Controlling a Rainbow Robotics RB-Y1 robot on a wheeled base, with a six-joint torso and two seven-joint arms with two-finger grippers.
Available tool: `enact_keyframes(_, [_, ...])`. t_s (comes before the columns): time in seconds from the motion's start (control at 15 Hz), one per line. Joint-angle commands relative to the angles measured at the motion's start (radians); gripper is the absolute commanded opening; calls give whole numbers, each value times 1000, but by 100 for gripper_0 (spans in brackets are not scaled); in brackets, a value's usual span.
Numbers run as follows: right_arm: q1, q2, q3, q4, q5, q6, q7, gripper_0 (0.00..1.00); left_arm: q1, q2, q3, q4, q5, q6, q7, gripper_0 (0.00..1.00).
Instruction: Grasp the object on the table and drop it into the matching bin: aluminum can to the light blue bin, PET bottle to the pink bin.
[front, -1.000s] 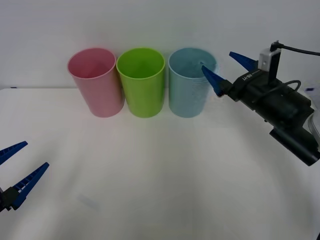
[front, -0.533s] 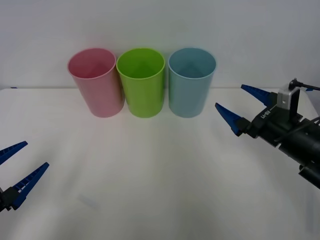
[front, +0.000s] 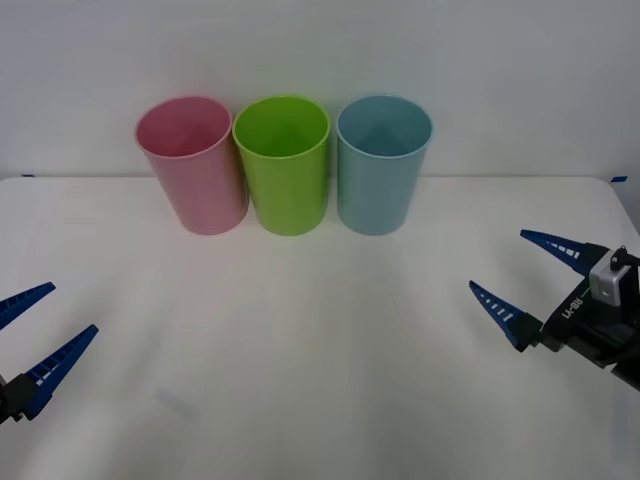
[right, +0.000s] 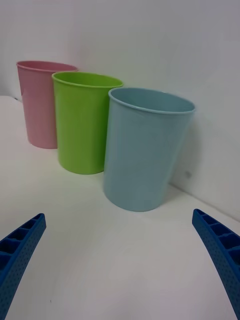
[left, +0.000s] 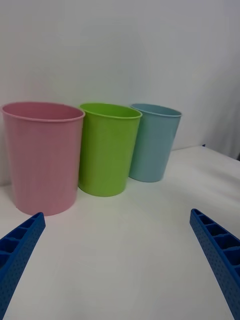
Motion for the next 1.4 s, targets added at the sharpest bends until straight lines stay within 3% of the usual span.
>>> enact_keyframes(0.07, [58, 25, -50, 0, 2, -65, 73, 100, 0, 0, 0, 0, 0, 0, 0, 100])
enact_keyframes(0.33, [150, 33, -102, 0, 1, -141, 92, 100, 0, 0, 0, 0, 0, 0, 0, 100])
enact_keyframes(1.4, [285, 34, -132, 0, -16, -206, 101, 100, 0, 0, 0, 0, 0, 0, 0, 100])
